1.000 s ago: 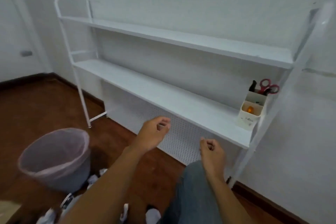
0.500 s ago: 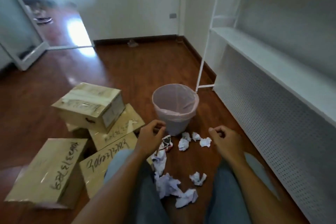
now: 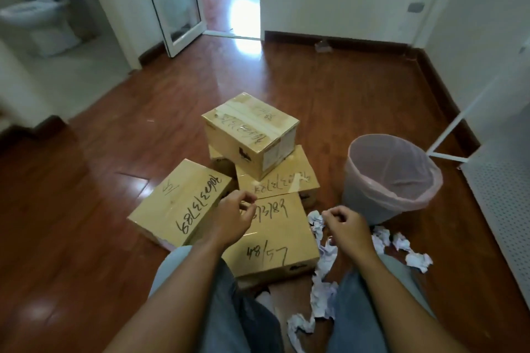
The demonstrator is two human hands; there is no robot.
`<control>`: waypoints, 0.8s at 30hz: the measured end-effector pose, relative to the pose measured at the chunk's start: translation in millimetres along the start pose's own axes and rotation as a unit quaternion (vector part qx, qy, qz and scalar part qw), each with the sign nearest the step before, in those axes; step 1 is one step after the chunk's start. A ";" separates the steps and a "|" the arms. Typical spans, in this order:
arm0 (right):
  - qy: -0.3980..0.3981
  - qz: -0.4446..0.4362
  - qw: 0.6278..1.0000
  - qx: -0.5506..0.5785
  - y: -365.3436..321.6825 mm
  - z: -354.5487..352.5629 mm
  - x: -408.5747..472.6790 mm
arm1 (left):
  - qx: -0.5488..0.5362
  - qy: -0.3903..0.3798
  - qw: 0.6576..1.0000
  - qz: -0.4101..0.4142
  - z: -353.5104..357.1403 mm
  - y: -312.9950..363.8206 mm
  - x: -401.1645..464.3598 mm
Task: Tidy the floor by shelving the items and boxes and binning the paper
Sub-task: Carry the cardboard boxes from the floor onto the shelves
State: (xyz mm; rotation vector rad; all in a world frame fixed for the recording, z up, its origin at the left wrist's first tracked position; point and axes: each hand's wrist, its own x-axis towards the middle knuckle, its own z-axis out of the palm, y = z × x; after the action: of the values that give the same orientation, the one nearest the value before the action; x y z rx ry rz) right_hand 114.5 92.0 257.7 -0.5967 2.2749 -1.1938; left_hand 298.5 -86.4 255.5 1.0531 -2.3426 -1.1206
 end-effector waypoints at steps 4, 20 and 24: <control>-0.024 -0.018 0.999 -0.019 -11.9 59.5 48.0 | 0.016 0.012 1.000 -0.022 -10.2 -32.2 34.0; -0.037 -0.190 0.932 -0.306 -69.7 244.0 272.2 | 0.017 0.124 0.990 -0.058 -42.2 -127.2 136.6; -0.083 -0.206 0.942 -0.253 -47.9 216.6 265.9 | 0.021 0.111 0.991 -0.072 -44.7 -131.2 144.1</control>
State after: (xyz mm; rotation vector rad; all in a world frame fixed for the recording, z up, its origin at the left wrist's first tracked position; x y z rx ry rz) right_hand 46.1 -223.2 131.9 -1.3656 2.3783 -0.6713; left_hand 290.2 -271.4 180.2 1.3083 -2.1512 -0.9512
